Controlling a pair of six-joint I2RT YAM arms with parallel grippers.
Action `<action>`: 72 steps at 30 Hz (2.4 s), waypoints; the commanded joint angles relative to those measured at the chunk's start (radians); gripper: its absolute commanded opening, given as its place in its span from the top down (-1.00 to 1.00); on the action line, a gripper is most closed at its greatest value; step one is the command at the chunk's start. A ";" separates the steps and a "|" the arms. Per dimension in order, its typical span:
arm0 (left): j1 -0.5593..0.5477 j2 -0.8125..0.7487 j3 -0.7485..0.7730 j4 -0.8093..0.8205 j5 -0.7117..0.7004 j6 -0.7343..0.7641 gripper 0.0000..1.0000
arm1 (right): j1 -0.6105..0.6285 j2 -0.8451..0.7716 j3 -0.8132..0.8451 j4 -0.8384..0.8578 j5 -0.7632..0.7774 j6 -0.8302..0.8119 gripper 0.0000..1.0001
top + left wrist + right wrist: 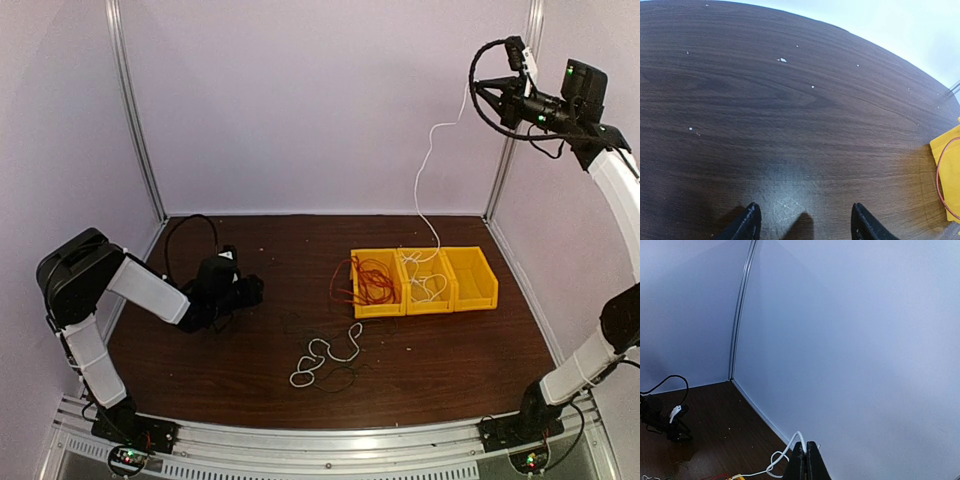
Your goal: Untangle the cables
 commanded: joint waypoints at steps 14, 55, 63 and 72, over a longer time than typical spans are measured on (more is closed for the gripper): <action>0.007 0.011 0.009 0.044 0.013 -0.004 -0.25 | 0.007 -0.055 -0.401 0.058 0.070 -0.125 1.00; 0.013 0.041 -0.012 0.058 0.012 0.012 -0.25 | 0.087 0.036 -0.550 -0.264 0.470 -0.373 1.00; 0.014 0.026 -0.033 0.061 0.007 0.012 -0.25 | 0.203 0.081 -0.618 -0.235 0.561 -0.394 1.00; 0.014 0.009 -0.041 0.051 0.002 0.011 -0.25 | 0.260 0.242 -0.595 -0.210 0.576 -0.361 1.00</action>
